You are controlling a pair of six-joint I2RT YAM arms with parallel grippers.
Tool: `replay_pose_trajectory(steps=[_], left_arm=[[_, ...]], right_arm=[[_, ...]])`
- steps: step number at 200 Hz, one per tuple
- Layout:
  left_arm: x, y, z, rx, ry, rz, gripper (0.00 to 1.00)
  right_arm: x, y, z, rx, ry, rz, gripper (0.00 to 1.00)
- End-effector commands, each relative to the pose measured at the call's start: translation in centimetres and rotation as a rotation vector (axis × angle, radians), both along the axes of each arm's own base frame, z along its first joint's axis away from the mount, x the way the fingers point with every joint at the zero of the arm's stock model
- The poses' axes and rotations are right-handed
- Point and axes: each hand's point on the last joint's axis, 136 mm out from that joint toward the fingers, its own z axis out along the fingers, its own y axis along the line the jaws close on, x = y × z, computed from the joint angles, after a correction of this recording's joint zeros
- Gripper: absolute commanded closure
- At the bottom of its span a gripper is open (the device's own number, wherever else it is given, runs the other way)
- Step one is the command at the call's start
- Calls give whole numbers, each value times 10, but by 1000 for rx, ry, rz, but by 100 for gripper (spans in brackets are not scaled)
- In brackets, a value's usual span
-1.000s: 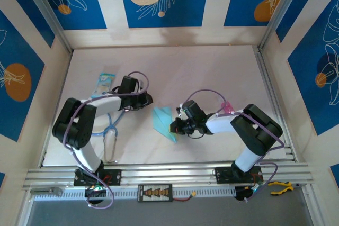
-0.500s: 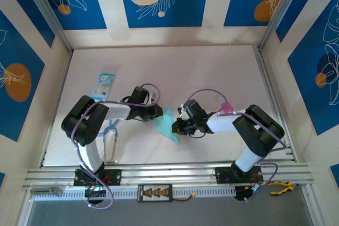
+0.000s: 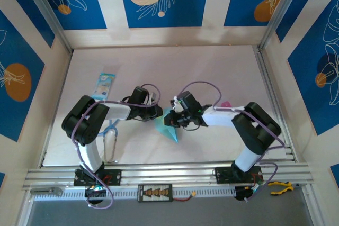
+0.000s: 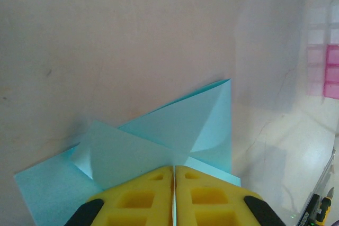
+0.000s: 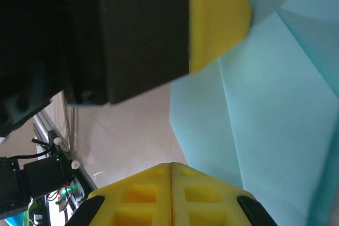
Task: Fold a paper plane with a square sheet of paper (pick it up from the middle)
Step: Fourth fold the wing at the center of the table.
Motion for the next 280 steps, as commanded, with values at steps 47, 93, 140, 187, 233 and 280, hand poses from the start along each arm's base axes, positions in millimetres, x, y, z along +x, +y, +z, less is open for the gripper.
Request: replay_pose_trajectory(steps=[47, 93, 140, 187, 233, 280], left_arm=[[-16, 23, -40, 134, 81, 21, 90], [-15, 24, -40, 144, 84, 20, 90], [-15, 24, -41, 139, 88, 27, 90], [-16, 24, -39, 131, 88, 36, 90], [-20, 26, -32, 97, 92, 79, 90], [-23, 32, -25, 65, 81, 141, 90]], right_arm=[[-48, -24, -51, -108, 121, 32, 91], [-78, -42, -46, -80, 117, 57, 92], [-114, -68, -57, -120, 128, 76, 93], [-129, -86, -55, -167, 111, 70, 94], [-104, -86, -19, -112, 16, -45, 88], [-85, -91, -1, -67, 36, -173, 77]])
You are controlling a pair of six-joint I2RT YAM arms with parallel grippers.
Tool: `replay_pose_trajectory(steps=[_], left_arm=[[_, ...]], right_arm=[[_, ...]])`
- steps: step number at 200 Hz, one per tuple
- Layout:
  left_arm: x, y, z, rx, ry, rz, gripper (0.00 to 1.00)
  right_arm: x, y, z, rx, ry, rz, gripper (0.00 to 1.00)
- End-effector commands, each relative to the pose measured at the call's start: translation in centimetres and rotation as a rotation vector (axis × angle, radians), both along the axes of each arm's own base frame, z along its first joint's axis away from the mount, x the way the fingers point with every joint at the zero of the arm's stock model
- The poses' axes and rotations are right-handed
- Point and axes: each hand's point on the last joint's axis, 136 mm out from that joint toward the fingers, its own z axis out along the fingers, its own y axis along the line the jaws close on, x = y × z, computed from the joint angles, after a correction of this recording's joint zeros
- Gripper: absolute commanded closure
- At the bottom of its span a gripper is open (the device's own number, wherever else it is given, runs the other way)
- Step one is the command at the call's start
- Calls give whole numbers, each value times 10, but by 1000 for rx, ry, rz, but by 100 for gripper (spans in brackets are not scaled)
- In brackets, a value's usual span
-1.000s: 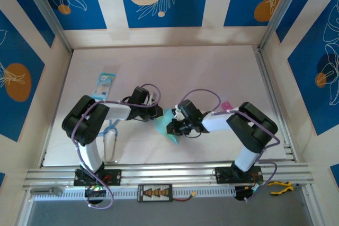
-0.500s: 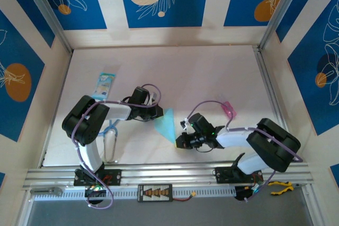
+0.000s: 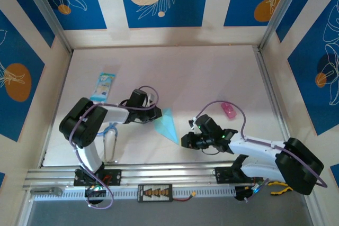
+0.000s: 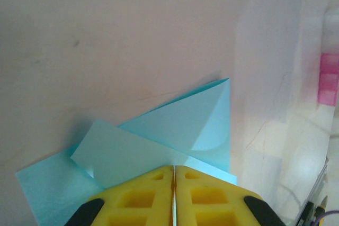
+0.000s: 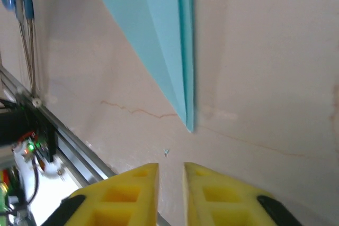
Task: Fold a paper plane with a square sheet of paper (pick it up from the middle)
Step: Fourth fold the wing at the center of the table, then turn over the paper at the center of the table.
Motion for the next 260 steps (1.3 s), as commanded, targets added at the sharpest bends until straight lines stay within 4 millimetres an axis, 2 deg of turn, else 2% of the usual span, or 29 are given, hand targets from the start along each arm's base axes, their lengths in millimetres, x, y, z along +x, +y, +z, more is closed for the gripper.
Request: replay_pose_trajectory(steps=[1, 17, 46, 75, 151, 209, 260], left_arm=[[-18, 24, -26, 83, 92, 76, 90], [-18, 25, -24, 81, 87, 86, 90], [-18, 27, -21, 84, 80, 97, 90], [-18, 27, -20, 81, 78, 98, 90], [-19, 29, -17, 71, 81, 116, 90], [-17, 27, -17, 56, 81, 119, 90], [-17, 26, -17, 51, 85, 118, 90]], right_arm=[[8, -6, 4, -6, 41, -77, 77], [10, -2, 10, 13, 56, -82, 76], [8, 4, 12, 41, 117, -99, 64], [4, 7, 9, 56, 171, -109, 62], [0, 10, 0, 44, 251, -127, 62], [1, 29, 2, 88, 289, -62, 63], [7, 28, -13, 29, 309, -112, 65]])
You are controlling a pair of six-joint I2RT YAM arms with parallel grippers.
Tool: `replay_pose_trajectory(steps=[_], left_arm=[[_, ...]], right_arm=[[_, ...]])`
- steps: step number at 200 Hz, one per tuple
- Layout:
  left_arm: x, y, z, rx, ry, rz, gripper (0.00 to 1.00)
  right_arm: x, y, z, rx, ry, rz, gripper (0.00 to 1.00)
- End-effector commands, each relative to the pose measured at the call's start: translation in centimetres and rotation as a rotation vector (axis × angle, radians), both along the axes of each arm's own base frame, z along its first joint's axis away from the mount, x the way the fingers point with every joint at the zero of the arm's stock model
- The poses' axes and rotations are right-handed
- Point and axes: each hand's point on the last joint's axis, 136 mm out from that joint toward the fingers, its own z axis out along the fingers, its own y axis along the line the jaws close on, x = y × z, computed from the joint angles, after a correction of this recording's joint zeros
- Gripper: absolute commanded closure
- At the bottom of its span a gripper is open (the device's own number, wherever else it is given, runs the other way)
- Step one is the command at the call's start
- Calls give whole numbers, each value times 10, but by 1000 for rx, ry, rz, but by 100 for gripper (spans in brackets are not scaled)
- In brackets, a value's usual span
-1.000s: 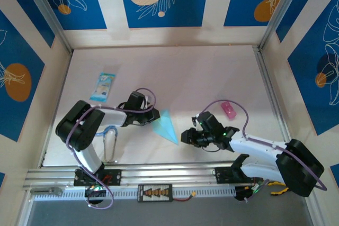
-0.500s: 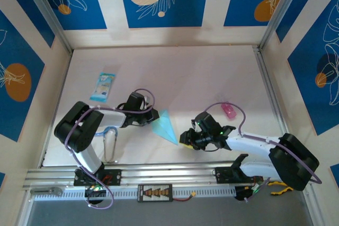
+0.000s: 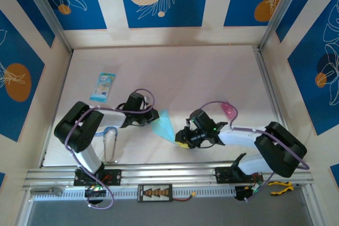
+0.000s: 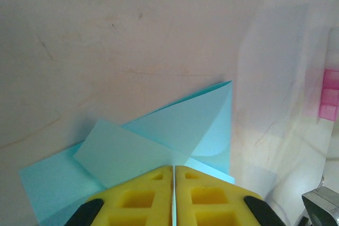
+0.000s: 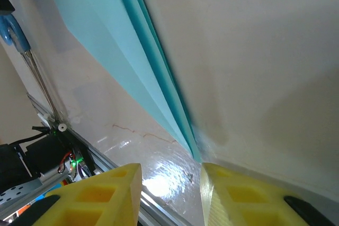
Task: Fold a paper plane with a square sheet of paper (pick it up from the middle)
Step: Turn over the paper at the center of the table.
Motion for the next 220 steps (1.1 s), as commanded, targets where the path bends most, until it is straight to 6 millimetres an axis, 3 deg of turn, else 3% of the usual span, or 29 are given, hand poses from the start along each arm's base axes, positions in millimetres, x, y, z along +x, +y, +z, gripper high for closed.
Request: replay_pose_trajectory(steps=[1, 60, 105, 220], left_arm=[[-11, 12, -16, 44, 60, 25, 90], [-9, 11, -15, 38, 61, 28, 90], [-8, 11, -15, 37, 63, 27, 90], [-9, 10, -14, 25, 66, 30, 90]], right_arm=[[1, 4, -1, -8, 16, -10, 65], [1, 8, -11, -32, 51, 6, 68], [14, 23, 2, 52, -18, 11, 71], [28, 29, 4, 87, -93, 26, 74]])
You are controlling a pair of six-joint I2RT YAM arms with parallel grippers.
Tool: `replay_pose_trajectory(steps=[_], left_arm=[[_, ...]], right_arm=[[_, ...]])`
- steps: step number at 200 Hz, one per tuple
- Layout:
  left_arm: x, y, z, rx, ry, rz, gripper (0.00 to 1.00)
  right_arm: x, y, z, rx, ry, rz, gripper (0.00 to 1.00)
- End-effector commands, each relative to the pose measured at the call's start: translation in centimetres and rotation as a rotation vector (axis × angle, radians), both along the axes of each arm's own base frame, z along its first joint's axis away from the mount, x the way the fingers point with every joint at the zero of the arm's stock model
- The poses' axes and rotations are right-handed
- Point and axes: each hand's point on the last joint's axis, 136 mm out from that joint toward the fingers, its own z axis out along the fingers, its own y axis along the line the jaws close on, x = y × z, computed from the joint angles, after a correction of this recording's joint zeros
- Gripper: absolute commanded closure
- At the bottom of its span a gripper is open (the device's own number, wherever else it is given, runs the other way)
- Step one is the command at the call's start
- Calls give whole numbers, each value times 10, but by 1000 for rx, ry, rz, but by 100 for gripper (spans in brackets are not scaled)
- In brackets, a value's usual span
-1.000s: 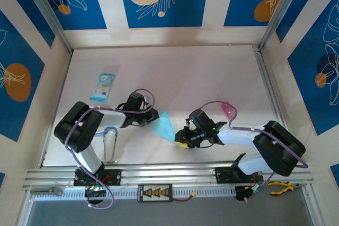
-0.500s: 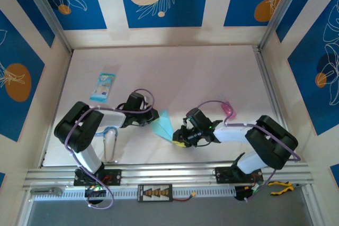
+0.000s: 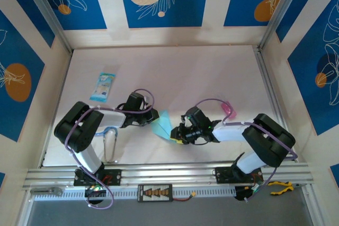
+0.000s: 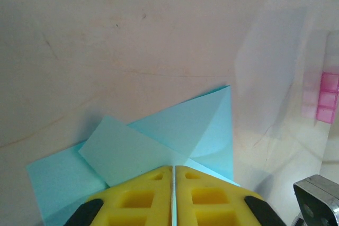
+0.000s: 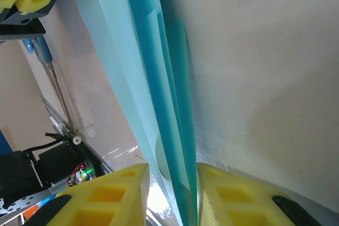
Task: Fold a paper plane with a square sheet of paper (pick it up from the middle)
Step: Turn over the paper at the center of the table.
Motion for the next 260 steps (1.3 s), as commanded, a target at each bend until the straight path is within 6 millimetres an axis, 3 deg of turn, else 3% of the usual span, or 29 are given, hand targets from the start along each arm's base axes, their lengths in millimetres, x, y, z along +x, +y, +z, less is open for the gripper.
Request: replay_pose_trajectory(steps=[1, 64, 108, 139, 167, 209, 260], left_arm=[[-10, 9, -14, 33, 57, 15, 90], [-8, 6, -3, 5, 36, 10, 85], [-1, -1, 56, -83, -119, -15, 64], [-5, 22, 84, 25, -215, 9, 51], [-13, 53, 93, 147, -270, 58, 43], [-26, 87, 92, 232, -304, 120, 37], [-35, 109, 92, 278, -317, 156, 33]], right_arm=[[6, 5, 6, 26, -37, 17, 74], [4, -3, 3, 13, -60, 20, 93], [3, -12, 15, -17, -140, 52, 98], [8, -31, 28, -124, -235, 62, 98], [15, -47, 48, -213, -342, 69, 98], [25, -65, 75, -319, -476, 80, 99], [30, -86, 93, -507, -526, 98, 99]])
